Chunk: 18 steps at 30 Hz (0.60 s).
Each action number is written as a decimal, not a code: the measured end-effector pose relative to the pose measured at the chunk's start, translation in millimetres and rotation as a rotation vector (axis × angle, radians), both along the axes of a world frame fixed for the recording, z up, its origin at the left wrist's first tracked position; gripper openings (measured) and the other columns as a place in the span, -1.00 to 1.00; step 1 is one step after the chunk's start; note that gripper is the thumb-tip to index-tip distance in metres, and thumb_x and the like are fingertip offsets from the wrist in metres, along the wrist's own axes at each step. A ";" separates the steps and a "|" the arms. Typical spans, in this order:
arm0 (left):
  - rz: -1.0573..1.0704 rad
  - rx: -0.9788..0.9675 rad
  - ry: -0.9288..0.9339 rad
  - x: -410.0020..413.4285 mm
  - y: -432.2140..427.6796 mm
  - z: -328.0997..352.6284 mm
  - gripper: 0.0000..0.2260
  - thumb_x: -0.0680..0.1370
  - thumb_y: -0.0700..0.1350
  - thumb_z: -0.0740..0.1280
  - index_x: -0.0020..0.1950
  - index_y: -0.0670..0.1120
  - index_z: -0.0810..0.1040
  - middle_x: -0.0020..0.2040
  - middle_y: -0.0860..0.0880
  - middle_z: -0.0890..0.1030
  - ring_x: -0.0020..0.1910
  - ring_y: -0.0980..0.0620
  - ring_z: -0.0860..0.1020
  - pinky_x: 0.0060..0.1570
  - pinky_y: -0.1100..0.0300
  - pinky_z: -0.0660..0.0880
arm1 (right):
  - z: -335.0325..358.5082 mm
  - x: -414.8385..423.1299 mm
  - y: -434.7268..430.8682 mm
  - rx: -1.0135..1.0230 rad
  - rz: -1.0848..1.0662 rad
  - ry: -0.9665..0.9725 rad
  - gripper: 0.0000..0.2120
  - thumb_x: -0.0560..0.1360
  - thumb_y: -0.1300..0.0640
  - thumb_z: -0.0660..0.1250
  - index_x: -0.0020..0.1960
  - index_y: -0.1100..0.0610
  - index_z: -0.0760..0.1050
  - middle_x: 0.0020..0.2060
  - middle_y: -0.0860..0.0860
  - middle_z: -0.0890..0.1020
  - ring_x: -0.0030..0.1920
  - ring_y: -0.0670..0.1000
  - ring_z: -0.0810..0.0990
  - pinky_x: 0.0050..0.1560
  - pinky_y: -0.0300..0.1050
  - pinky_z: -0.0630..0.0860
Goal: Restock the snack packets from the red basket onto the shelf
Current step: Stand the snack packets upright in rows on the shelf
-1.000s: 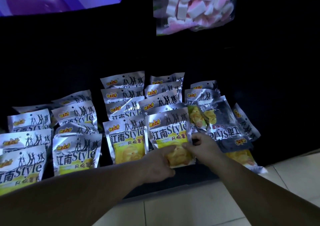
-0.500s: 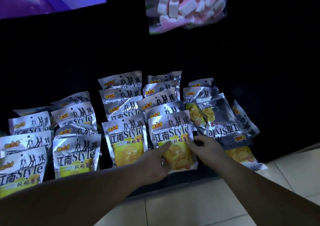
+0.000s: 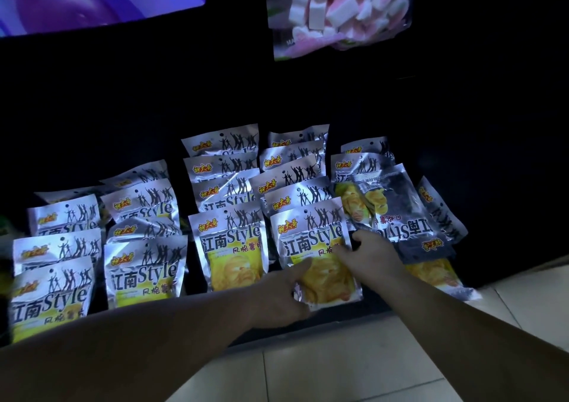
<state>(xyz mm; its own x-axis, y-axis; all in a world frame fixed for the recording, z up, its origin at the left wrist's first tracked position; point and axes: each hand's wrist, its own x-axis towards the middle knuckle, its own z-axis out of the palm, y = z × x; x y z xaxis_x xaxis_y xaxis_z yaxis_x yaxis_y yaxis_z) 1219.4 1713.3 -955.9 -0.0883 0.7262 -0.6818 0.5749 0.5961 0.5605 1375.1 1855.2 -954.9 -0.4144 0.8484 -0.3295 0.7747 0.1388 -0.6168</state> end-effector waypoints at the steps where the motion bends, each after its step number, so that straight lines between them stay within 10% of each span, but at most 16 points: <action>1: 0.006 0.006 0.018 -2.1 -2.2 2.0 -0.16 0.53 0.02 0.43 0.63 0.32 -0.05 0.46 -0.06 0.47 0.25 0.01 0.53 0.22 0.18 0.48 | 4.5 -0.4 1.2 0.022 0.006 -0.024 -0.77 0.52 -0.10 0.38 -0.15 0.06 0.52 -0.26 0.01 0.62 -0.26 0.00 0.59 -0.29 -0.11 0.46; 6: 0.020 -0.008 0.065 -10.1 -11.9 22.7 -0.25 0.60 -0.02 0.37 0.67 0.18 0.01 0.21 0.00 0.59 0.20 0.03 0.54 0.25 0.21 0.48 | 25.0 0.7 5.5 0.066 0.055 -0.047 -0.67 0.51 -0.12 0.39 -0.29 0.04 0.40 -0.37 -0.02 0.50 -0.33 0.01 0.50 -0.26 -0.07 0.47; 10: 0.047 0.007 0.062 -11.8 -23.3 51.3 -0.27 0.59 -0.04 0.39 0.66 0.16 0.07 0.20 0.02 0.52 0.17 0.03 0.54 0.17 0.21 0.49 | 51.1 -1.5 -12.1 -0.030 0.104 0.059 -0.77 0.50 -0.11 0.44 0.04 0.01 0.61 0.01 -0.07 0.62 0.04 -0.02 0.60 0.06 -0.05 0.54; 15: 0.109 0.014 0.125 -9.2 -59.9 55.5 -0.28 0.46 0.08 0.38 0.59 0.22 0.21 0.47 -0.02 0.44 0.31 -0.08 0.54 0.25 0.08 0.54 | 65.6 -23.3 -67.5 -0.063 0.316 0.002 -0.74 0.49 -0.20 0.40 0.07 -0.06 0.59 0.01 -0.05 0.66 0.02 -0.02 0.65 0.02 0.03 0.63; 18: 0.064 0.034 0.279 -18.2 -75.5 46.4 -0.30 0.36 0.14 0.37 0.51 0.20 0.32 0.58 -0.03 0.24 0.54 -0.14 0.28 0.42 -0.09 0.42 | 61.3 -33.9 -87.2 0.227 0.602 -0.223 -0.60 0.54 -0.16 0.30 0.35 -0.11 0.47 0.32 -0.05 0.52 0.32 0.02 0.48 0.17 -0.01 0.54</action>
